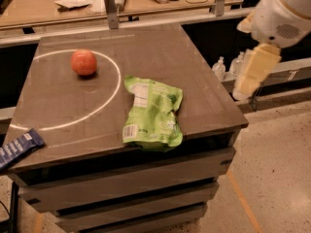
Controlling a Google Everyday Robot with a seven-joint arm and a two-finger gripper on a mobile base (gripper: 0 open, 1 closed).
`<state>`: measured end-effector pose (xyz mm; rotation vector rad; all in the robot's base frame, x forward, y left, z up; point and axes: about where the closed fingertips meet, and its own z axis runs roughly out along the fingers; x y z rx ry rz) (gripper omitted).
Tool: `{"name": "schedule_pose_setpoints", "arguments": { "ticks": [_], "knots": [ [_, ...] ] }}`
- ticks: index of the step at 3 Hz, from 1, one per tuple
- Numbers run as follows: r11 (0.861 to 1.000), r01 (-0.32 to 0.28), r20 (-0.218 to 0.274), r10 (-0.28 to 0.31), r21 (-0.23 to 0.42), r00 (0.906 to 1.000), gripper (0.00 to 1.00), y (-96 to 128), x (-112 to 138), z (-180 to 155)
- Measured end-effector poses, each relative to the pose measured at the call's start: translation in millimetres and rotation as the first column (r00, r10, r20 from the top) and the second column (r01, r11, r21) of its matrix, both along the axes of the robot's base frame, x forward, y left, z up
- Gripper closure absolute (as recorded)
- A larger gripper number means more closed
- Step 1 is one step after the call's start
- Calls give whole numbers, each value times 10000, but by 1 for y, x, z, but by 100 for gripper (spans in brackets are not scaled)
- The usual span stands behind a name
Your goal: Move apple near green rice chip bag
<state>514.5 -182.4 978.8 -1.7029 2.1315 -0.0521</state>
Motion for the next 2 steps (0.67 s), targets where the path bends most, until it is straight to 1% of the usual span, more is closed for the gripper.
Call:
{"name": "schedule_pose_setpoints", "arguments": {
  "ticks": [1,2],
  "knots": [
    [9955,-493,316,469,806,9984,0,38,59,4],
    [9690,-1203,583,1102,2158,9922,0,103,118,1]
  ]
}}
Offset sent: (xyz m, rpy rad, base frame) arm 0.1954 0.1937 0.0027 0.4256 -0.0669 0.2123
